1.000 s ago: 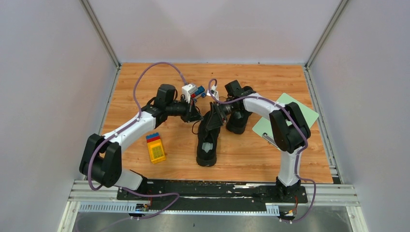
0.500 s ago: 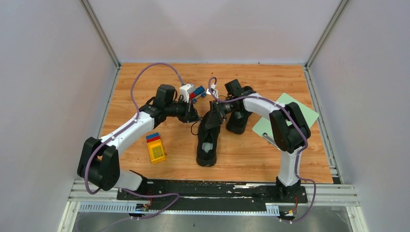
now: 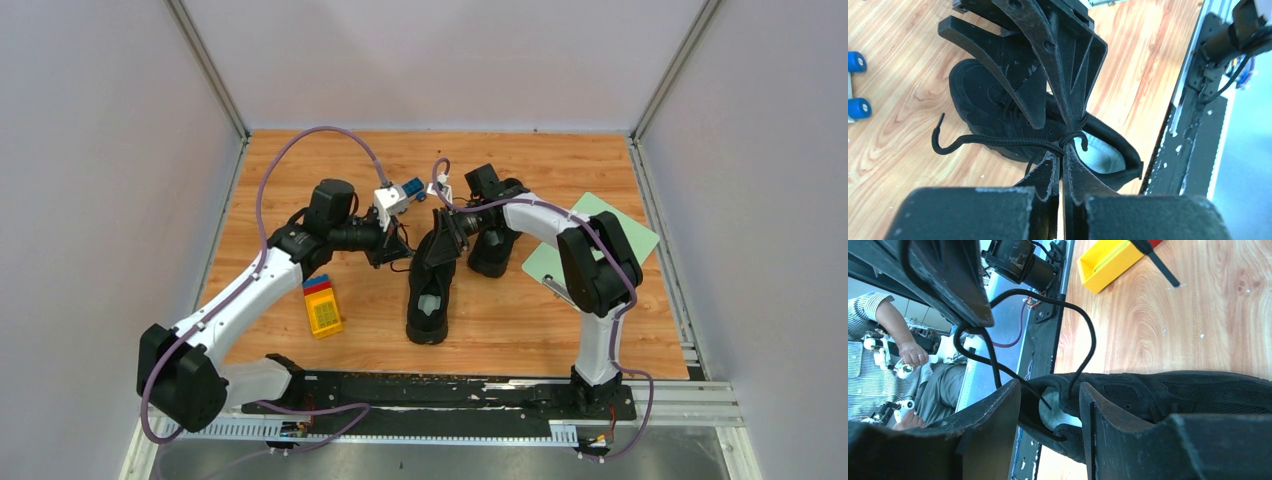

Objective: Tie the shoes
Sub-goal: Cross the shoelace with the shoelace.

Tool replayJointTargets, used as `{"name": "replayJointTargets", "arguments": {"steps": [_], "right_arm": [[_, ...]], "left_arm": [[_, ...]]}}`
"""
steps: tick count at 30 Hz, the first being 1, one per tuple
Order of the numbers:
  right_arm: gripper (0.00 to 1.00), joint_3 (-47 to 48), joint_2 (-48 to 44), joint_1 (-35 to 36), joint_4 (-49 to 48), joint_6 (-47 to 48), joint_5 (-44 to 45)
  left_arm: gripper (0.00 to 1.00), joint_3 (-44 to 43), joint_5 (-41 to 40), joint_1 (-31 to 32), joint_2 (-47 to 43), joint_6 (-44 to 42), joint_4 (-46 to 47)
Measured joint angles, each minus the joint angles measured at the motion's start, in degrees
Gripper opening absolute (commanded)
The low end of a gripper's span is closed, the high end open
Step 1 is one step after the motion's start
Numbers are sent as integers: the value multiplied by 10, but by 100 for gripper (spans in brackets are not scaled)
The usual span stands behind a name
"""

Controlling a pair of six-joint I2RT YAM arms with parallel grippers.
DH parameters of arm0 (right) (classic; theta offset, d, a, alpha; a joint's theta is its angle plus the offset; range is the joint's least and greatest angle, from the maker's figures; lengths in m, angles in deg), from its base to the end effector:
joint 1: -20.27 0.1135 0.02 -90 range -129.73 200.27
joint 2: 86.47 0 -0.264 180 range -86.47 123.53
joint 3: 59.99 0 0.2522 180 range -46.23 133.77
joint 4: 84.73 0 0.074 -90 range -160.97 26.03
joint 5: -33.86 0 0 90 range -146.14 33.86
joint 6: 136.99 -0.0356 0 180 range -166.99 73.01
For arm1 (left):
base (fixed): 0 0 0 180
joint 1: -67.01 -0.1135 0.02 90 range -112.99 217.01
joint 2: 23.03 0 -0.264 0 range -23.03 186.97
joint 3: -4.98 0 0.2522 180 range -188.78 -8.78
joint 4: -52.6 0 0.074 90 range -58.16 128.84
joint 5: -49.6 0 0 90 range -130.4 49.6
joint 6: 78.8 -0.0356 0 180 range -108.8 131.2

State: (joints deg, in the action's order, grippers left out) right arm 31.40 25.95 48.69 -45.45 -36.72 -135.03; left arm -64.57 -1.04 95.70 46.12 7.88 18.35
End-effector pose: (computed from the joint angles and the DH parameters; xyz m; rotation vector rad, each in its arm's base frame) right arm 0.3318 0.2193 0.1968 -1.1860 1.9243 1.8866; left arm 0.2195 -0.1458 0.3054 0.9799 1.9395 -0.9948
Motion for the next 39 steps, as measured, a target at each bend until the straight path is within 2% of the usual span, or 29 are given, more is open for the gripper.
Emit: {"name": "replayJointTargets", "arguments": {"steps": [6, 23, 31, 39], "right_arm": [[49, 0, 0, 0, 0, 6, -40], [51, 1, 7, 0, 2, 49, -61], [51, -1, 8, 0, -3, 67, -66], [45, -39, 7, 0, -79, 40, -76]], "left_arm": [[2, -1, -35, 24, 0, -74, -24], [2, 2, -80, 47, 4, -84, 41], [3, 30, -100, 49, 10, -34, 83], [3, 38, -130, 50, 24, 52, 112]]}}
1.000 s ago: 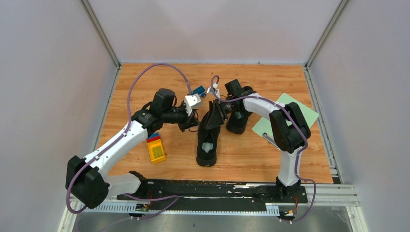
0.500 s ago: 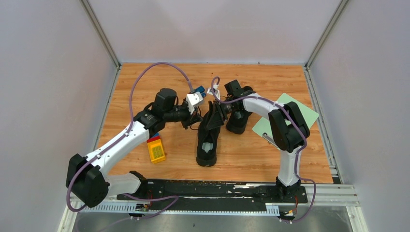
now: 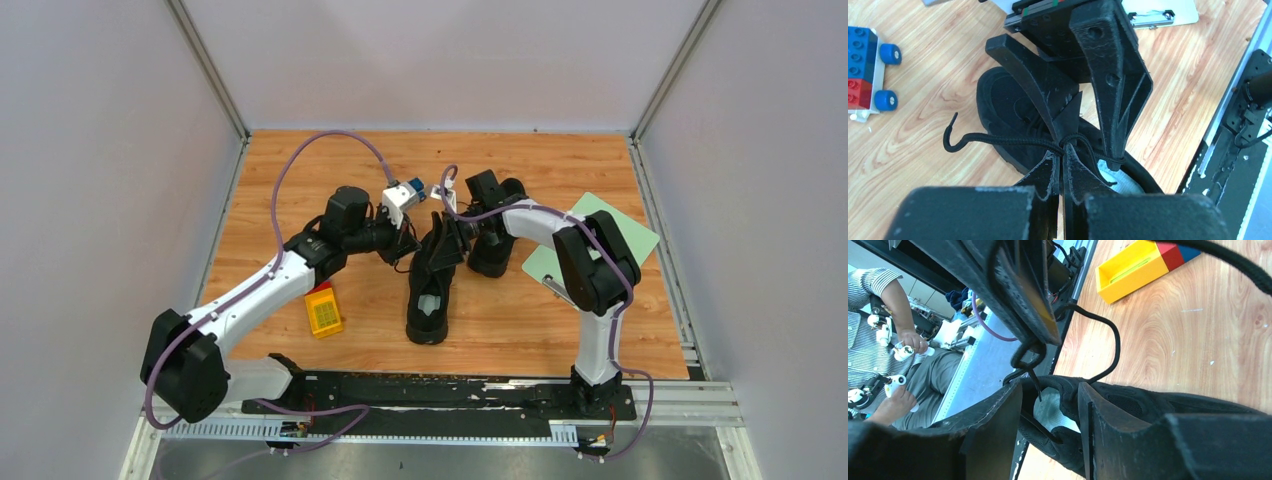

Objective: Tie the shoes
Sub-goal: Cross the shoelace with the shoelace.

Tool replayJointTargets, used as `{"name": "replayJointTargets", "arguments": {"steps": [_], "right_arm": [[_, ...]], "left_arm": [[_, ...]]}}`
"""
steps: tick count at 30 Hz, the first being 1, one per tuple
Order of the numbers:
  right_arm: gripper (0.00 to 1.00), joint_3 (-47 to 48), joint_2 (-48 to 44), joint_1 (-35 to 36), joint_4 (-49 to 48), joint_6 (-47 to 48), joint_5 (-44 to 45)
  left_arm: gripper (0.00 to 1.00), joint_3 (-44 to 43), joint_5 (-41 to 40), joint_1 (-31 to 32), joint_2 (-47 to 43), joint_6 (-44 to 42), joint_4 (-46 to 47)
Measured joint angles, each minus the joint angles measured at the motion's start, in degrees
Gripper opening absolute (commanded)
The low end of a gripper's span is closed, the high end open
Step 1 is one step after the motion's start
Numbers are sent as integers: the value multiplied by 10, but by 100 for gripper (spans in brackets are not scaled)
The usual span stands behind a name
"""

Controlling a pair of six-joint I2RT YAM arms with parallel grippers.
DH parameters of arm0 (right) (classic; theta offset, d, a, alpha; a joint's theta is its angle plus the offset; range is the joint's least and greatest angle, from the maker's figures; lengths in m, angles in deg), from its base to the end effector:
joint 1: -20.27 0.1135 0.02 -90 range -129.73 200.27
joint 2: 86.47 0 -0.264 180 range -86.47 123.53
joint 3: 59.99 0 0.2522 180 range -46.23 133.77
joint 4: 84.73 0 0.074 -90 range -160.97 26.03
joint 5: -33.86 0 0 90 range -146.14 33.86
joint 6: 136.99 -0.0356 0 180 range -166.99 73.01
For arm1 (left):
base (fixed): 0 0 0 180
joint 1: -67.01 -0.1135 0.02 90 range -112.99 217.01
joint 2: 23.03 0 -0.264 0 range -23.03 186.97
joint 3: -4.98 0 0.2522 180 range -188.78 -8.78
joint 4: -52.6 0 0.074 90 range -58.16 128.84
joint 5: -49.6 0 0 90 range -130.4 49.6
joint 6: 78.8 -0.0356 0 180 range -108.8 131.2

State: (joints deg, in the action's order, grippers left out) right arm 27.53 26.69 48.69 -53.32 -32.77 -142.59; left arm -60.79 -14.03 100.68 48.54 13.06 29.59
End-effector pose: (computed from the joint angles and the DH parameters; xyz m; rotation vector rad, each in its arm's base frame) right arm 0.3284 0.2181 0.1831 -1.2683 1.6920 1.9746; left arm 0.2245 -0.1685 0.2874 0.8587 1.9477 -0.8508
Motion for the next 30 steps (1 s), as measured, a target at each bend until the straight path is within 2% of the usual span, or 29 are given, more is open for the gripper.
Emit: {"name": "replayJointTargets", "arguments": {"steps": [15, 24, 30], "right_arm": [[47, 0, 1, 2, -122, -143, -2], [47, -17, 9, 3, -280, -322, 11], [47, -17, 13, 3, -292, -348, 29]], "left_arm": [[4, 0, -70, 0, 4, 81, -8], [4, -6, -88, 0, 24, 134, -16], [3, -23, -94, 0, 35, 148, -23]]}}
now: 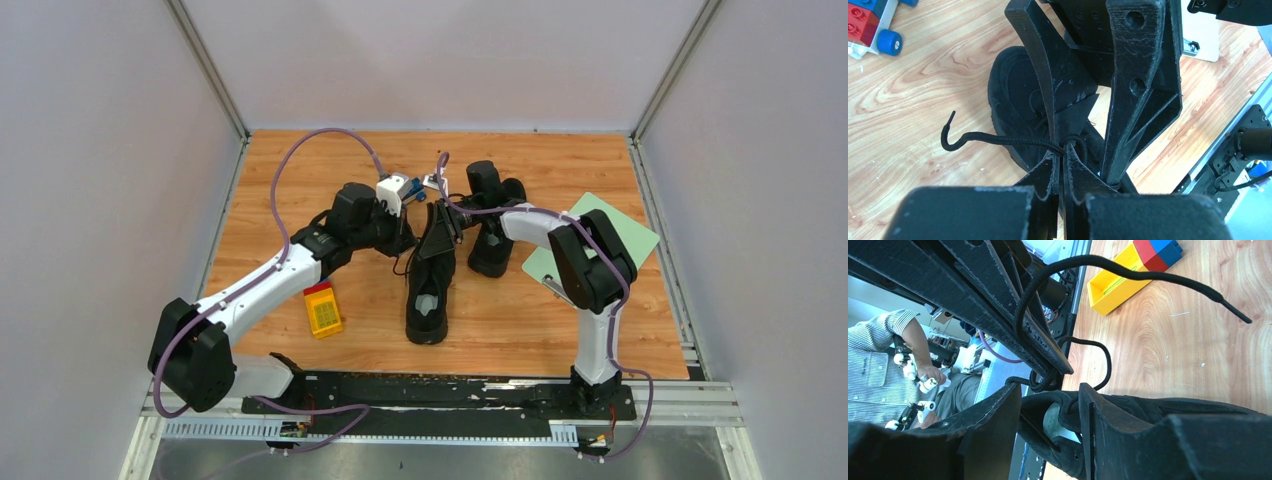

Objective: Tie the shoes
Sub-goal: Cross the shoelace with the shoelace.

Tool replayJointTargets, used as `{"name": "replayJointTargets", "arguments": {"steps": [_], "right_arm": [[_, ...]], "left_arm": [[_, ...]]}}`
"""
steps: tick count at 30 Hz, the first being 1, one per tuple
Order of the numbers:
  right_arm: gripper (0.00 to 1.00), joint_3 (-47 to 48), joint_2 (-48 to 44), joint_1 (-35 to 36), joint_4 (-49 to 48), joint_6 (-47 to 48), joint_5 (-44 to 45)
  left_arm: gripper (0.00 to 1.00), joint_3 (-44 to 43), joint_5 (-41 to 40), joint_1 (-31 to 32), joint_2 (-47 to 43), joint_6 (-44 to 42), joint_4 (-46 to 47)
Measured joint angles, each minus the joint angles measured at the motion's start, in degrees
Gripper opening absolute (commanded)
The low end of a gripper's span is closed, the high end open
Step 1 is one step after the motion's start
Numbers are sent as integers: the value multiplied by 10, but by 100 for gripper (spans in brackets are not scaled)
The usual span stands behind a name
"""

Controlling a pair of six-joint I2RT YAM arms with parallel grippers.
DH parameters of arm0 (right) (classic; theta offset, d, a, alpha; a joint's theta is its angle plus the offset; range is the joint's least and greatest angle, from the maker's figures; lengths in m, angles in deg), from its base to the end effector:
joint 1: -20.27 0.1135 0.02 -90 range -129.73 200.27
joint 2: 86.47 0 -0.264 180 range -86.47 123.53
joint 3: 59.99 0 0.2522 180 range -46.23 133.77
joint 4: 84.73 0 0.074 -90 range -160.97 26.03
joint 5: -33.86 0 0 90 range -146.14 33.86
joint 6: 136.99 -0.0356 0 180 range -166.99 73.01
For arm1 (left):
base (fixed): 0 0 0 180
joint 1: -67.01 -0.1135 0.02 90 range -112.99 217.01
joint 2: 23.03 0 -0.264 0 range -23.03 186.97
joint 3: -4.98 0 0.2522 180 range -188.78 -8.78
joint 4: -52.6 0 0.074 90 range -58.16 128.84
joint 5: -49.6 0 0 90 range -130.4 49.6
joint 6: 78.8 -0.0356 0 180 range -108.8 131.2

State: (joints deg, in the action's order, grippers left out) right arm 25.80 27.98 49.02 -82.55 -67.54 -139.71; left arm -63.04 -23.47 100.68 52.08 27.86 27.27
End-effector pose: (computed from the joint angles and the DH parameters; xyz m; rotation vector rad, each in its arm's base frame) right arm 0.3490 0.2318 0.1929 -1.1115 1.8502 2.0191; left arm 0.2386 -0.1714 0.2796 0.5073 2.1662 -0.8168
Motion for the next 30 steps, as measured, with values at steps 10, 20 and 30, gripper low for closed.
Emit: {"name": "replayJointTargets", "arguments": {"steps": [10, 20, 30], "right_arm": [[46, -17, 3, 0, -38, -43, 12], [53, 31, -27, -59, 252, 184, 61], [70, 54, -184, -99, 468, 375, 164]], "left_arm": [[0, -1, -4, 0, 0, 9, -6], [0, 7, 31, 1, -12, -71, -16], [0, 15, 78, 1, -39, -121, 2]]}}
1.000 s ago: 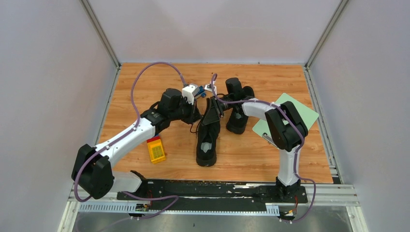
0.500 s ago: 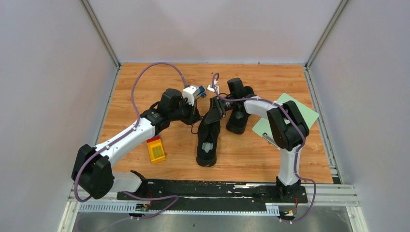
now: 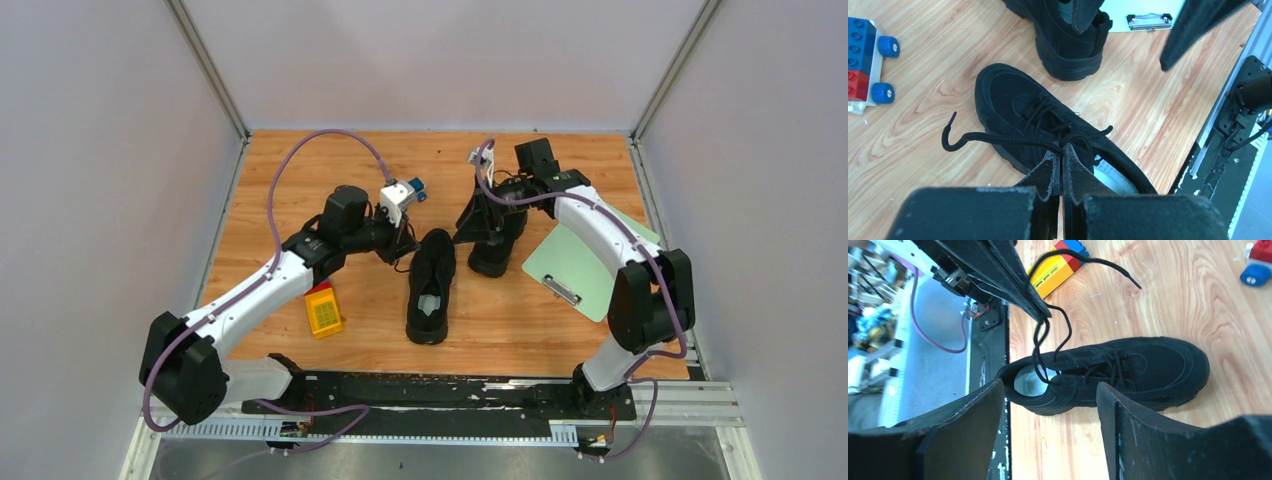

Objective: Tie the shoes
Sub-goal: Cross the shoelace with the shoelace.

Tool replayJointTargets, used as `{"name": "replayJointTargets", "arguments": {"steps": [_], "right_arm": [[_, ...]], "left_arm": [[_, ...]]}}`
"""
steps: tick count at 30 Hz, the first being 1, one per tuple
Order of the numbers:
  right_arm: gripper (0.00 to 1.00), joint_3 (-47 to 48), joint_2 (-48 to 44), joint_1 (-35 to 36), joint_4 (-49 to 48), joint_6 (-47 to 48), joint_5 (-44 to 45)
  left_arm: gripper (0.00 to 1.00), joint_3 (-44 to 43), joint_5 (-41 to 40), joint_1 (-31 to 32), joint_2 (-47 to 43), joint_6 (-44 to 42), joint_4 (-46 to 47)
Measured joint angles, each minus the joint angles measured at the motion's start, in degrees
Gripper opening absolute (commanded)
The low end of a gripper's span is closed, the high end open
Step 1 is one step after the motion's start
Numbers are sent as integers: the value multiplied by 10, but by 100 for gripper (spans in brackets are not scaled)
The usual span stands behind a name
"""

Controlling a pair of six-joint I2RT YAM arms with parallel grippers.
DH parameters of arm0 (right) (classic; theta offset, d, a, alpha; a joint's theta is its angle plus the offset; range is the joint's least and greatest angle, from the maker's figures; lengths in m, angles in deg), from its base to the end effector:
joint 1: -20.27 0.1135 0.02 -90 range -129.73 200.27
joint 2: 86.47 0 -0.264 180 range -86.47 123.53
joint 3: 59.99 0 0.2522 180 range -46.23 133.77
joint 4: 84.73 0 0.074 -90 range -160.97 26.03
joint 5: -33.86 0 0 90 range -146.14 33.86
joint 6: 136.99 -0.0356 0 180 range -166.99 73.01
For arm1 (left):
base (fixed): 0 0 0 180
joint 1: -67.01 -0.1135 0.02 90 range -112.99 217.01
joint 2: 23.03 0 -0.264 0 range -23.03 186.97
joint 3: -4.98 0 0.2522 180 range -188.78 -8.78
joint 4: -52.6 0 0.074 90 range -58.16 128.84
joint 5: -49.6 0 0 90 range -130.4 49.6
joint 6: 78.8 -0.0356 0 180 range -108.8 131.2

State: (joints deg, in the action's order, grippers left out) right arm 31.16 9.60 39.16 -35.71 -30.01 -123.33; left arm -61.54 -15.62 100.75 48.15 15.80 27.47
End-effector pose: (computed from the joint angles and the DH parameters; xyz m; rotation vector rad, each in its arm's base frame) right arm 0.3213 0.1446 0.2834 -1.1083 1.9091 1.4448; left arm 0.2233 -0.1671 0.2901 0.8006 1.9986 -0.8498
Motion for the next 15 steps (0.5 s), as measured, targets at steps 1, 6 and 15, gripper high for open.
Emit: {"name": "replayJointTargets", "arguments": {"steps": [1, 6, 15], "right_arm": [[70, 2, -10, 7, 7, 11, 12], [73, 17, -25, 65, 23, 78, 84], [70, 17, -21, 132, 44, 144, 154]], "left_arm": [[0, 1, 4, 0, -1, 0, 5], [0, 2, 27, 0, -7, 0, 4], [0, 7, 48, 0, -20, 5, -12]]}}
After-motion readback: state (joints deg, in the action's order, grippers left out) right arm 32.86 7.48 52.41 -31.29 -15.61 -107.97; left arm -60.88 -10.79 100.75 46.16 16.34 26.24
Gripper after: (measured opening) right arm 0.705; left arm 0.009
